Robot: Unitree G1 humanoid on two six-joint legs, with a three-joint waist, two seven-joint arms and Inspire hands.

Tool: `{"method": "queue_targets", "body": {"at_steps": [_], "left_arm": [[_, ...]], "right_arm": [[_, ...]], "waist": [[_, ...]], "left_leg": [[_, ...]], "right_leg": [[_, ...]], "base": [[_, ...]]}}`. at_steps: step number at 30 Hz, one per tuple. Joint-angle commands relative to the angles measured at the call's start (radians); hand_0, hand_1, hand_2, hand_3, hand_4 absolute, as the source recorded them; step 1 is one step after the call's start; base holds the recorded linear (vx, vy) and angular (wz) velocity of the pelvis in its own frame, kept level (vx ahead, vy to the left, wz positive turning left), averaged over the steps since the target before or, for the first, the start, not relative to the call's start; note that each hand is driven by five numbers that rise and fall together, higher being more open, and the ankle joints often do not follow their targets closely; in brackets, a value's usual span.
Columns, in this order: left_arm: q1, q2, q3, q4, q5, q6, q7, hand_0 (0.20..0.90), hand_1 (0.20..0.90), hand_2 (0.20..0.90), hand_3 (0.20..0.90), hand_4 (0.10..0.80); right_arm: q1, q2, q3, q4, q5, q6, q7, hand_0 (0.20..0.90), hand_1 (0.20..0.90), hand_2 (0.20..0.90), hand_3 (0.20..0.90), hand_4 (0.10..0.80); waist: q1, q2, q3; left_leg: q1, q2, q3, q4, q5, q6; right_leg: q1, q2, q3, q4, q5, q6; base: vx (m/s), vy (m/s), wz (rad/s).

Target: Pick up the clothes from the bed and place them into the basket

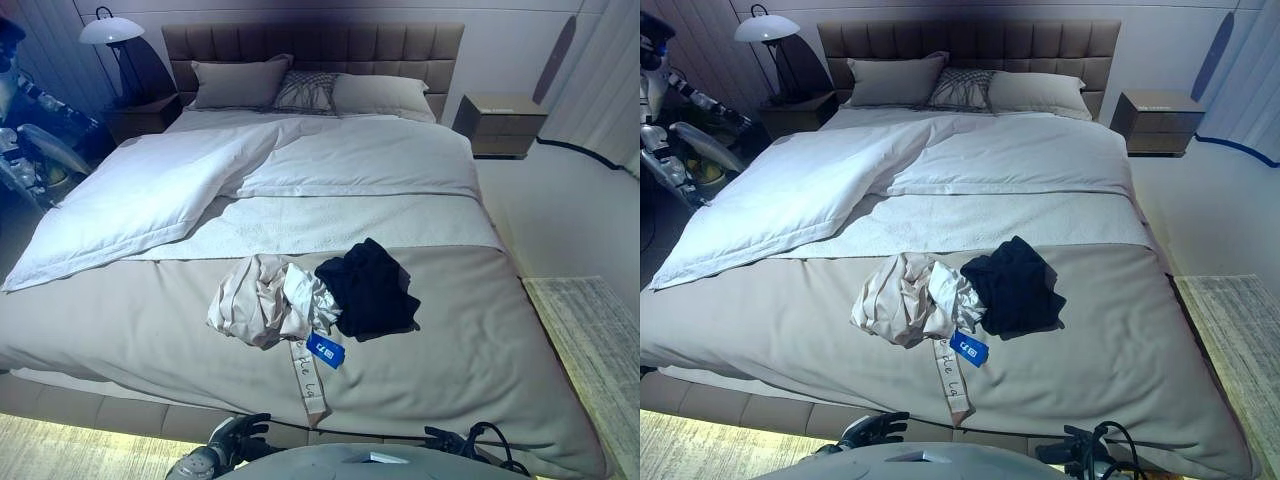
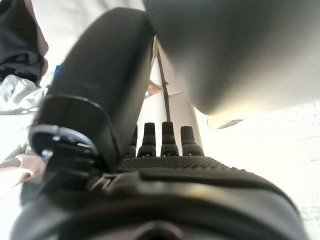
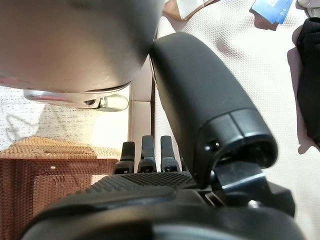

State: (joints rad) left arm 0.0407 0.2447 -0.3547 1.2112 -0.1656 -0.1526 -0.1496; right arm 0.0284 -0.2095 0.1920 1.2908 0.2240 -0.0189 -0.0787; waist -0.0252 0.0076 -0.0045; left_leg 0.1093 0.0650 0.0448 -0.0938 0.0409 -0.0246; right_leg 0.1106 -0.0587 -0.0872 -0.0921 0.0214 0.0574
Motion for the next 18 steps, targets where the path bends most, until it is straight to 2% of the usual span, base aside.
{"method": "queue_targets", "body": {"at_steps": [1,10,18], "left_arm": [[-0.078,-0.034,0.010,0.046,0.011,-0.041,0.020,0.900,0.900,0.900,0.900,0.800],[-0.079,-0.029,0.012,0.044,0.026,-0.067,0.050,0.900,0.900,0.900,0.900,0.800],[-0.077,-0.035,0.014,0.037,0.014,-0.087,0.070,0.900,0.900,0.900,0.900,0.800]], "right_arm": [[-0.022,0.017,0.021,0.072,-0.017,0.017,-0.004,0.900,0.900,0.900,0.900,0.800],[-0.022,0.018,0.023,0.074,-0.010,-0.001,-0.014,0.900,0.900,0.900,0.900,0.800],[-0.020,0.015,0.032,0.071,-0.028,-0.007,-0.014,0.900,0.900,0.900,0.900,0.800]], "waist": [[-0.001,-0.013,0.045],[0.001,-0.015,0.049],[0.008,-0.018,0.059]], "left_leg": [[0.023,-0.024,0.085,0.007,-0.056,0.010],[0.026,-0.020,0.083,0.007,-0.053,0.009],[0.025,-0.005,0.078,0.016,-0.039,-0.003]], "right_leg": [[0.015,-0.020,-0.053,0.043,0.000,0.020],[0.016,-0.011,-0.051,0.048,-0.007,0.013],[0.013,0.002,-0.056,0.057,-0.015,-0.001]], "base": [[0.000,0.000,0.00],[0.008,-0.026,0.00],[0.021,-0.061,0.00]]}}
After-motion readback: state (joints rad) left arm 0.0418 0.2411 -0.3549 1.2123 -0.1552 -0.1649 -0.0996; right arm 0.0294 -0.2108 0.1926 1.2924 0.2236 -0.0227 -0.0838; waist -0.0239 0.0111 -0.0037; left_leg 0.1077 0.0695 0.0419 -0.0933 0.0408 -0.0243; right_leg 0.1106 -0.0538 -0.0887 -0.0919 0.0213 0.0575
